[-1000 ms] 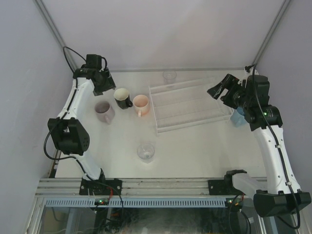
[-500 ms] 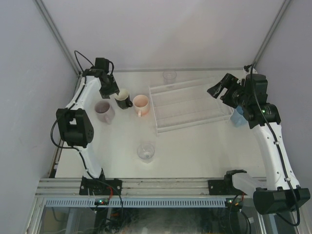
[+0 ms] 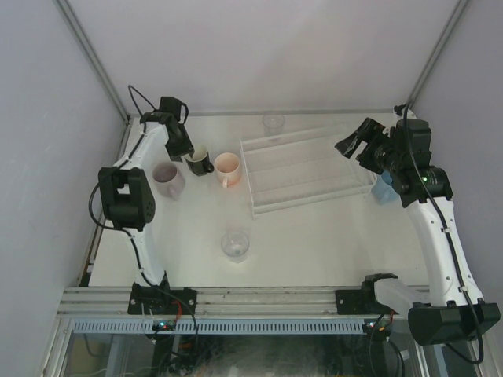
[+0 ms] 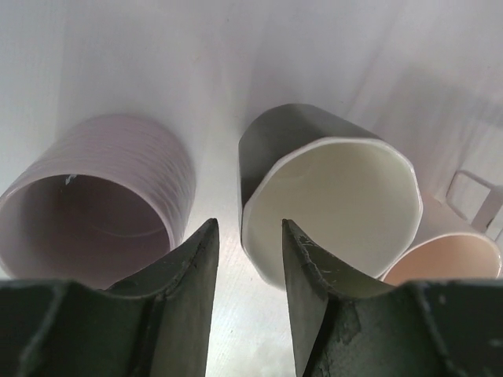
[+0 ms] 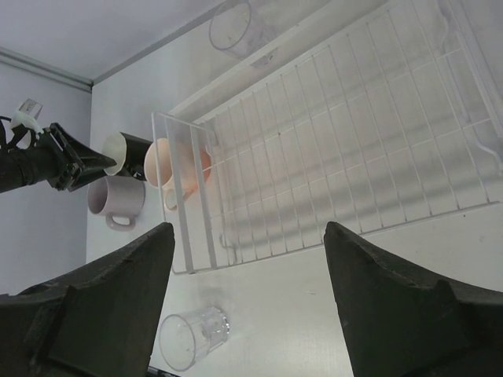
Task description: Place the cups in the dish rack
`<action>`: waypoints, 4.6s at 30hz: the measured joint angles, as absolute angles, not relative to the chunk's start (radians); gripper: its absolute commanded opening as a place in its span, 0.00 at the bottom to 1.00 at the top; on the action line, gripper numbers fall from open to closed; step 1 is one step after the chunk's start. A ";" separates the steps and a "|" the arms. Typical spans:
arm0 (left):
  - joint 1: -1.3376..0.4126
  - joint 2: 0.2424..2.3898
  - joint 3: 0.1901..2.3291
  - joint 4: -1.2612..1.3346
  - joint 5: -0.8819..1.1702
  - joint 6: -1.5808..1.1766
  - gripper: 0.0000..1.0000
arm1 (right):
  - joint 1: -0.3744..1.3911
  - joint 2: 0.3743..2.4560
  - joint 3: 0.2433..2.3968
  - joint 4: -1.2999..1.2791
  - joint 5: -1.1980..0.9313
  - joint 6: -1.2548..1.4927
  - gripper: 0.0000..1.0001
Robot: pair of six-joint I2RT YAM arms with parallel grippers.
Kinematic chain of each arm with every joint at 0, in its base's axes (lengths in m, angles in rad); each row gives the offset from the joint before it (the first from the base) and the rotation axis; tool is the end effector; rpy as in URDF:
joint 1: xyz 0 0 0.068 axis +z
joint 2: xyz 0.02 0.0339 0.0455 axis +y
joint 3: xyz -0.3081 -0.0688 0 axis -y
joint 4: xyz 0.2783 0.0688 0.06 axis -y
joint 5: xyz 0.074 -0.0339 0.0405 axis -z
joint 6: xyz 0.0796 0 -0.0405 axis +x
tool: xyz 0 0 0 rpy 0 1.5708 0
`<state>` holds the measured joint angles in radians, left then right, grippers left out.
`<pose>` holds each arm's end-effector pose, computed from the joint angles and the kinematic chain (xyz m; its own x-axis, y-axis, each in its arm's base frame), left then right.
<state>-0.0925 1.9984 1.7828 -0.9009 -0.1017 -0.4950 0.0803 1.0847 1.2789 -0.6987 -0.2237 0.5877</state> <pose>0.4983 -0.0381 0.2553 -0.8099 -0.3995 -0.4295 -0.3832 0.9147 -0.1282 0.2680 0.0393 0.4252 -0.5517 0.4980 -0.6691 0.0410 0.8174 0.5746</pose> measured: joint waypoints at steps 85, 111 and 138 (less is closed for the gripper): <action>-0.542 1.450 1.040 0.679 0.318 -1.290 0.00 | 0.301 1.227 1.036 0.360 -0.864 1.417 0.58; -0.577 1.494 1.030 0.691 0.290 -1.229 0.47 | 0.315 1.272 1.036 0.297 -0.797 1.411 0.00; -0.298 0.978 0.750 0.247 0.235 -0.942 0.71 | 0.174 1.571 1.388 -0.500 -0.122 0.736 0.00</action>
